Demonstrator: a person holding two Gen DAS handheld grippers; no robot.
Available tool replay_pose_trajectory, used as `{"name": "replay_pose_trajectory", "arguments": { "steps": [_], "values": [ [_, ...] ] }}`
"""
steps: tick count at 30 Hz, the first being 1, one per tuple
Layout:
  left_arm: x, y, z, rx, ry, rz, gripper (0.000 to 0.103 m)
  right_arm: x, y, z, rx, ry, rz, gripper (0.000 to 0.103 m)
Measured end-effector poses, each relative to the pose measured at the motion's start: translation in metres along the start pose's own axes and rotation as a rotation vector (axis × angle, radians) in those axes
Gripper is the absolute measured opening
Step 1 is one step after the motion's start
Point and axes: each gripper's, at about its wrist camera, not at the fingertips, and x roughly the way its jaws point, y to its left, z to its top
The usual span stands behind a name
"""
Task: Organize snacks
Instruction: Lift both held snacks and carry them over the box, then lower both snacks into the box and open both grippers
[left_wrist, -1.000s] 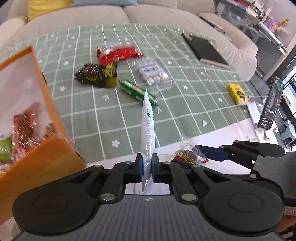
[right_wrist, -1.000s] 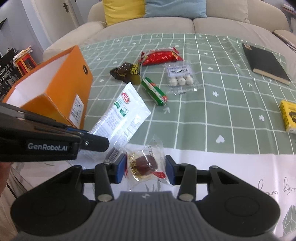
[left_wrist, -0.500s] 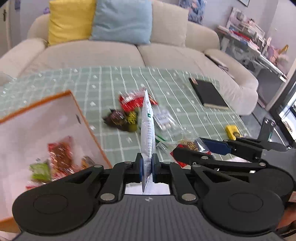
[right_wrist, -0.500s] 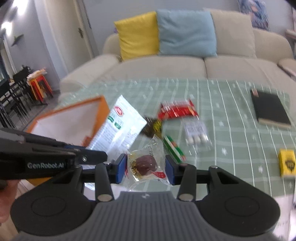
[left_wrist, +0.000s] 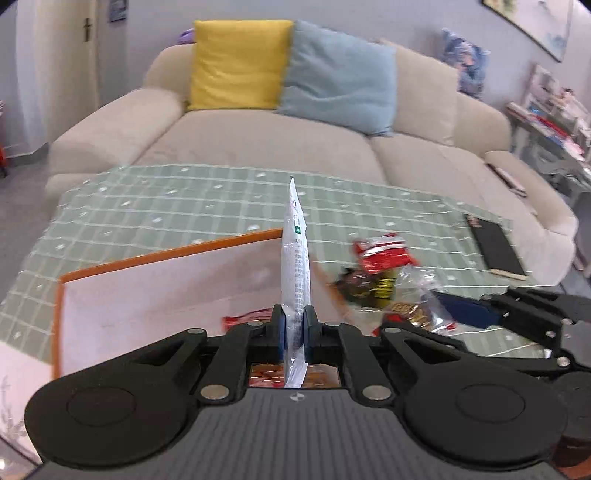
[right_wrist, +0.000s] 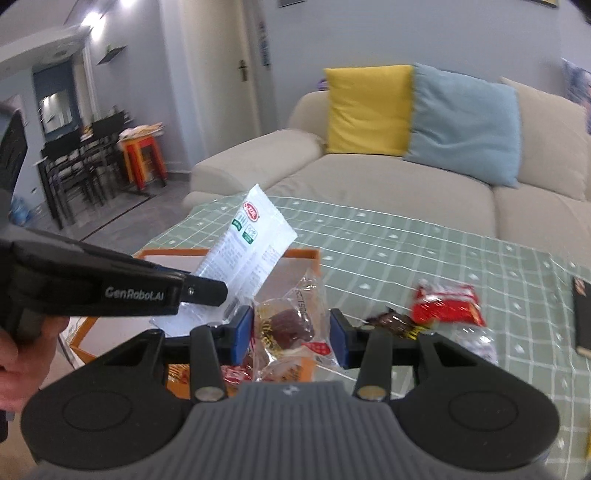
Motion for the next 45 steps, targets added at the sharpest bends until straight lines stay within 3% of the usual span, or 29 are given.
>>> {"name": "replay_pose_trajectory", "arguments": {
  "steps": [4,9,21,31,45],
  "values": [
    [0.008,0.025,0.001,-0.016,0.022,0.051,0.009,0.029,0.017,0.009,-0.061,0.035,0.003,0.042],
    [0.026,0.053,-0.004,-0.056,0.056,0.056,0.009,0.063,0.033,0.016,-0.138,0.080,0.001,0.042],
    [0.080,0.070,-0.011,-0.062,0.162,0.088,0.009,0.140,0.056,0.015,-0.303,0.205,-0.047,0.042],
    [0.102,0.075,-0.009,-0.030,0.178,0.095,0.009,0.168,0.052,0.002,-0.360,0.279,-0.115,0.042],
    [0.114,0.065,-0.004,0.019,0.192,0.081,0.015,0.178,0.047,-0.005,-0.385,0.286,-0.140,0.043]
  ]
}}
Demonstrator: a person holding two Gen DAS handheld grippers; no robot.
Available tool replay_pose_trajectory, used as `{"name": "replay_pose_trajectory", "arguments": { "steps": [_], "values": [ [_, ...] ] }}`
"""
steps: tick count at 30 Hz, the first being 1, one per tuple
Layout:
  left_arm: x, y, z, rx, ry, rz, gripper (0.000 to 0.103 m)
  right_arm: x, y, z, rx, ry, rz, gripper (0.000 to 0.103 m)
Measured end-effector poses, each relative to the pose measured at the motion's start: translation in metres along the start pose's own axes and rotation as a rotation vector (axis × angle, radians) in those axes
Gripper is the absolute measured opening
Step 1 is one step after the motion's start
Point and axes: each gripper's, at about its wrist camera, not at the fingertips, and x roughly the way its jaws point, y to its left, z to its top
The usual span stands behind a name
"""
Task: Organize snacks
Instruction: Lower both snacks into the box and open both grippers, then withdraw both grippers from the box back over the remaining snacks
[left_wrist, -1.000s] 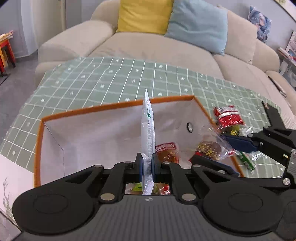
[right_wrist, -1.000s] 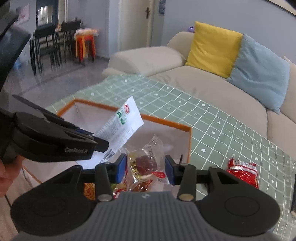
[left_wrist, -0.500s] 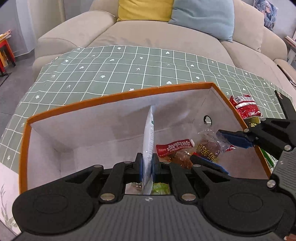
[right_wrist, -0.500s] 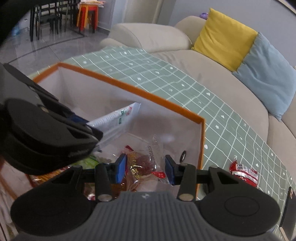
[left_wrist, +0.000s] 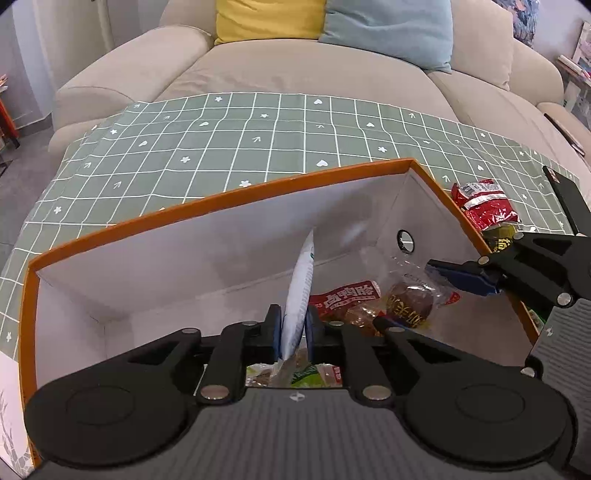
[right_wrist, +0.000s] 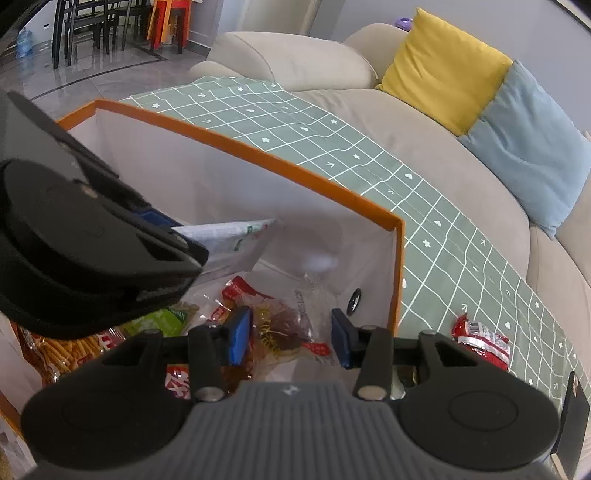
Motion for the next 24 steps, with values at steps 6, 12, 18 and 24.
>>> {"name": "replay_pose_trajectory", "arguments": {
  "steps": [6,12,18,24],
  "values": [
    [-0.004,-0.003,0.000,-0.002,-0.002,0.004,0.025,-0.008,-0.003,-0.001,0.006,-0.014,0.006,0.051],
    [-0.015,-0.005,0.001,-0.002,-0.029,-0.006,0.049,-0.021,-0.004,0.001,0.029,-0.036,0.002,0.066],
    [-0.029,-0.011,0.000,0.002,-0.051,0.004,0.062,-0.038,-0.004,0.001,0.034,-0.065,0.001,0.075],
    [-0.049,-0.018,-0.005,0.016,-0.113,0.036,0.063,-0.062,-0.006,-0.003,0.031,-0.114,-0.026,0.083]
  ]
}}
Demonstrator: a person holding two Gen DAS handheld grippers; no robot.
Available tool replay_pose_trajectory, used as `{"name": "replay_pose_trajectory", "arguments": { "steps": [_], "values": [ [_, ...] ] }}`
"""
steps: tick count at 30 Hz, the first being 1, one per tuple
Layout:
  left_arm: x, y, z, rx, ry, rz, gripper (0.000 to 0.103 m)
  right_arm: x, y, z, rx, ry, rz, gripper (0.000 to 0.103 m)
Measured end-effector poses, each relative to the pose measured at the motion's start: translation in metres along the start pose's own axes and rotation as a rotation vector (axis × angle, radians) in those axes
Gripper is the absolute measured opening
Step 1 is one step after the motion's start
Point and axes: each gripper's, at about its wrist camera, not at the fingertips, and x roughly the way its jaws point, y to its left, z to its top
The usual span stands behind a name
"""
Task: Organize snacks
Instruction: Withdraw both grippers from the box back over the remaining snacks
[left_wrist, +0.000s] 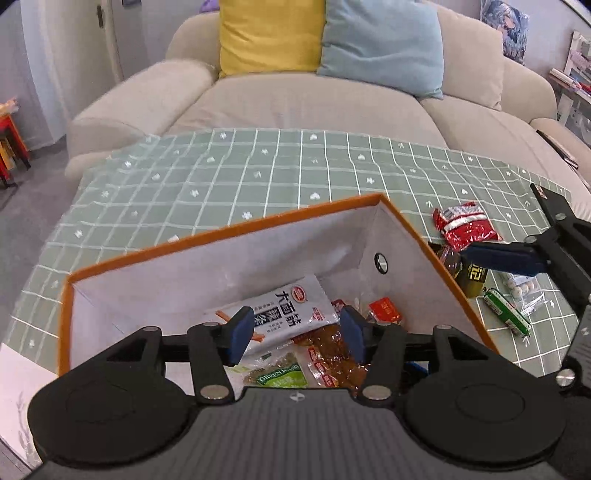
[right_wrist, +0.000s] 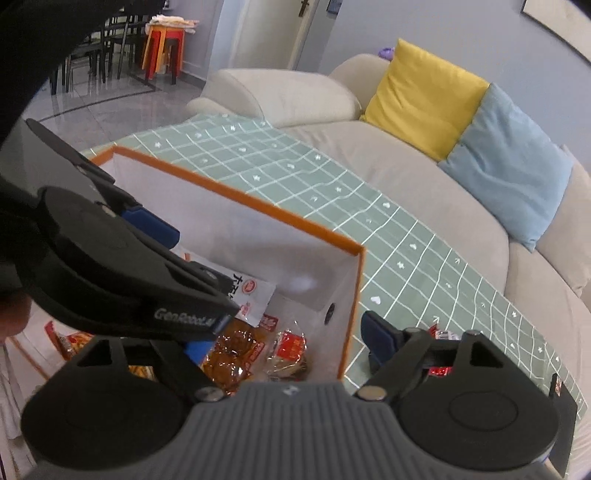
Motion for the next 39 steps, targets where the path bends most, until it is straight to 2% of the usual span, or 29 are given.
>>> {"name": "replay_pose_trajectory", "arguments": {
  "steps": [13,19,21,22,29,37,39],
  "values": [
    [-0.044,-0.028,-0.008,0.048,-0.173,0.070,0.063,-0.055,-0.026,-0.028,0.171,-0.122,-0.003,0.095],
    [-0.057,-0.044,-0.018,0.097,-0.245,0.096,0.063,-0.077,-0.043,-0.053,0.265,-0.147,-0.057,0.095],
    [-0.058,-0.053,-0.020,0.119,-0.247,0.096,0.063,-0.081,-0.050,-0.063,0.293,-0.147,-0.083,0.097],
    [-0.059,-0.057,-0.022,0.123,-0.247,0.088,0.063,-0.083,-0.054,-0.068,0.314,-0.143,-0.098,0.099],
    [-0.059,-0.093,-0.031,0.157,-0.259,0.009,0.063,-0.095,-0.081,-0.113,0.417,-0.109,-0.208,0.099],
    [-0.048,-0.142,-0.039,0.266,-0.214,-0.112,0.063,-0.105,-0.108,-0.166,0.529,-0.099,-0.199,0.099],
    [-0.043,-0.154,-0.040,0.295,-0.192,-0.142,0.066,-0.103,-0.113,-0.173,0.536,-0.085,-0.206,0.099]
  ]
}}
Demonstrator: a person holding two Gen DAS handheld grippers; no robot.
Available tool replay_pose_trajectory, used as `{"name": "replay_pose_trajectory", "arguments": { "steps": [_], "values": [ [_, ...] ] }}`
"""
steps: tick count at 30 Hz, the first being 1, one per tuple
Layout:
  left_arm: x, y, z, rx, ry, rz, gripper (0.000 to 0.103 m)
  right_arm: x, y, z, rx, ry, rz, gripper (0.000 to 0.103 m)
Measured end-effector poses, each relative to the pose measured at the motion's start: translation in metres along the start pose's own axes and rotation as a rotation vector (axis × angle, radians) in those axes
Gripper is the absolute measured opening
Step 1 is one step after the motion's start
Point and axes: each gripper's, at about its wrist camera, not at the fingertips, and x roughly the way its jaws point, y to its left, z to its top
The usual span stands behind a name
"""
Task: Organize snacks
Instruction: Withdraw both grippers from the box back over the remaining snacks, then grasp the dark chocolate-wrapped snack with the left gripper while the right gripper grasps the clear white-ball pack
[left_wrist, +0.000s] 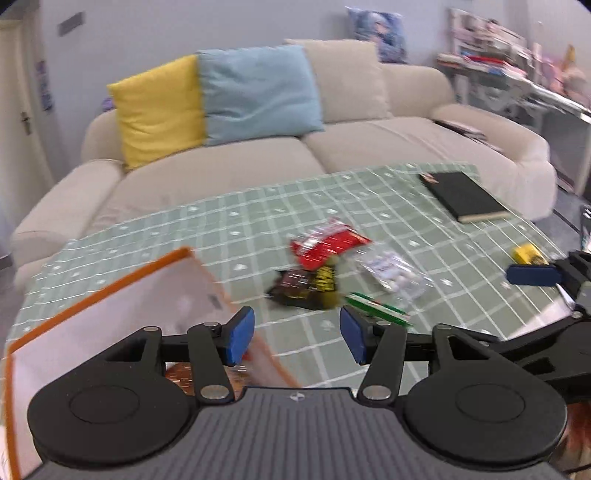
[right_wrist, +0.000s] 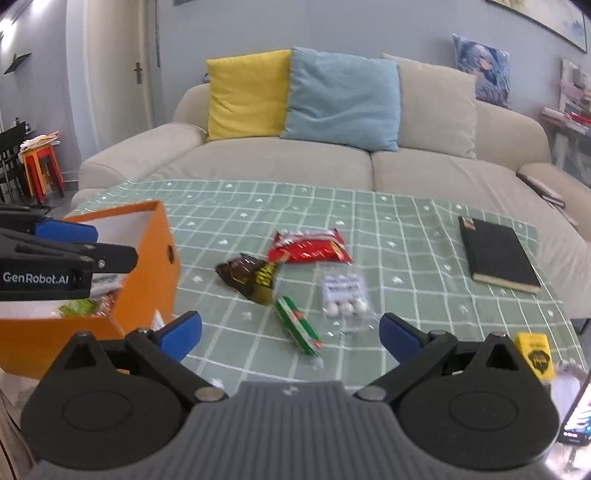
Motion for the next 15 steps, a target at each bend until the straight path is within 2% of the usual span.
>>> {"name": "replay_pose_trajectory", "arguments": {
  "steps": [1,4,13,15],
  "values": [
    [0.003,-0.005,0.000,0.013,0.009,-0.013,0.072,0.002,-0.005,-0.002,0.006,0.009,-0.005,0.099],
    [0.013,-0.018,0.003,0.053,0.021,-0.034,0.076,0.009,-0.014,-0.006,0.035,0.033,-0.004,0.099],
    [0.046,-0.025,0.020,0.104,0.112,-0.077,0.077,0.038,-0.035,-0.008,0.055,0.082,-0.005,0.098],
    [0.055,-0.025,0.026,0.134,0.129,-0.077,0.077,0.046,-0.039,-0.006,0.068,0.088,0.004,0.094]
  ]
}}
